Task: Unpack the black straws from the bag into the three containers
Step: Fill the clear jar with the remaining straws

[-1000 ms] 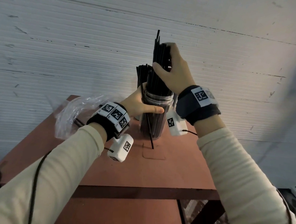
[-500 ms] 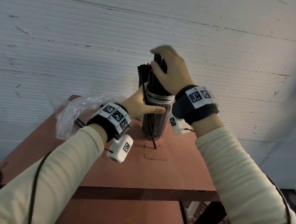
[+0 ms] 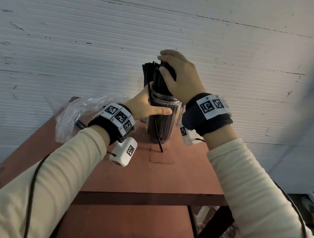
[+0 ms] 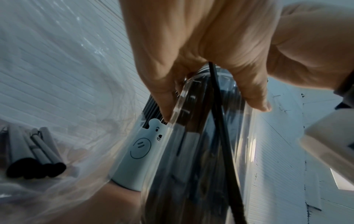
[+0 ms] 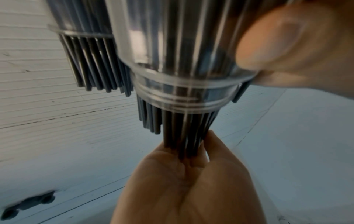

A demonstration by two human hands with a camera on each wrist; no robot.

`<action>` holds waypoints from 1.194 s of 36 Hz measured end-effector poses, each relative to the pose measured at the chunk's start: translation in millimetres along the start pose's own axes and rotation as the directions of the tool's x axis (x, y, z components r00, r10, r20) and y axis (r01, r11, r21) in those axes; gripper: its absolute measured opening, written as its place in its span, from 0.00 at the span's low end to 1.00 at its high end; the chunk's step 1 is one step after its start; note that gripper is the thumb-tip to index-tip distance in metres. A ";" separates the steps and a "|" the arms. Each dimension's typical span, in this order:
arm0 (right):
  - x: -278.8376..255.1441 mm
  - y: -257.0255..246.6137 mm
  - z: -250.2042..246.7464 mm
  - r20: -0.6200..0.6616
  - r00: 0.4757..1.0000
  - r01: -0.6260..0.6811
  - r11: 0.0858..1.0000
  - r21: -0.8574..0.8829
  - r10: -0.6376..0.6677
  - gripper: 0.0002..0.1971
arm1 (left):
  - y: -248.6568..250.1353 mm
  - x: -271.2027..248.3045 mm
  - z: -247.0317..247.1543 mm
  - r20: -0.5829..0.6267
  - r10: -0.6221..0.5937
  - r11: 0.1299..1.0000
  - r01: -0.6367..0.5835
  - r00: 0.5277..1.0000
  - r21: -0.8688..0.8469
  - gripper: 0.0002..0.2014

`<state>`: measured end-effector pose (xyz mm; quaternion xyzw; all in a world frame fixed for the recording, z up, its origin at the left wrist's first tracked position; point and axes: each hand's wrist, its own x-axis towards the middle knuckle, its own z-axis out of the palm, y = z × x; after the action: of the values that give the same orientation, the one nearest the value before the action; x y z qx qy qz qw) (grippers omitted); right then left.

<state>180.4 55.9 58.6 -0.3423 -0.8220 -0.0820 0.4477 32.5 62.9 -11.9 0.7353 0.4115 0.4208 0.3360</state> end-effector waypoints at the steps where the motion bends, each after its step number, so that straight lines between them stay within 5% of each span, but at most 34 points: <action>1: -2.4 1.0 1.3 0.011 1.000 0.002 1.000 0.001 -0.002 0.14 | 0.6 -0.4 0.0 0.003 -0.004 1.000 0.004 1.000 0.001 0.42; 10: -11.8 -4.9 -1.7 0.037 0.999 -0.041 0.998 0.043 0.039 0.17 | 1.7 -2.5 2.4 -0.004 0.012 1.000 -0.012 1.000 -0.015 0.40; 13: -11.3 -9.5 -3.9 -0.044 0.998 -0.041 0.996 0.080 0.044 0.18 | 3.9 -3.9 2.8 -0.003 -0.001 1.000 0.001 1.000 -0.007 0.43; 18: -7.6 -20.3 -8.1 -0.221 0.975 -0.012 0.996 0.085 0.030 0.05 | 6.1 -4.4 3.7 -0.012 -0.012 1.000 0.012 1.000 0.016 0.45; 22: -6.7 -29.3 -10.7 0.006 0.996 -0.089 0.992 0.089 0.089 0.06 | 9.0 -5.2 4.5 -0.029 -0.037 0.999 0.038 0.999 0.032 0.43; 28: -4.9 -33.4 -2.9 0.222 0.955 -0.172 0.978 -0.118 0.195 0.14 | 11.5 -5.8 4.4 -0.027 -0.087 0.992 0.089 0.996 0.085 0.43; 33: -0.8 -35.7 2.3 0.242 0.940 -0.202 0.965 -0.169 0.239 0.15 | 13.1 -7.4 5.0 -0.036 -0.135 0.985 0.139 0.990 0.104 0.45; 40: -2.3 -34.6 8.6 0.256 0.937 -0.203 0.967 -0.153 0.237 0.05 | 13.1 -8.1 5.2 -0.042 -0.161 0.981 0.164 0.986 0.098 0.41; 43: -3.6 -37.3 0.8 0.244 0.950 -0.188 0.981 -0.044 0.193 0.03 | 13.9 -9.4 5.3 -0.038 -0.127 0.990 0.129 0.991 0.061 0.40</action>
<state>157.4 26.4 61.8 -0.4322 -0.8336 -0.0036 0.3440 38.8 47.8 -5.7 0.7103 0.4769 0.3976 0.3316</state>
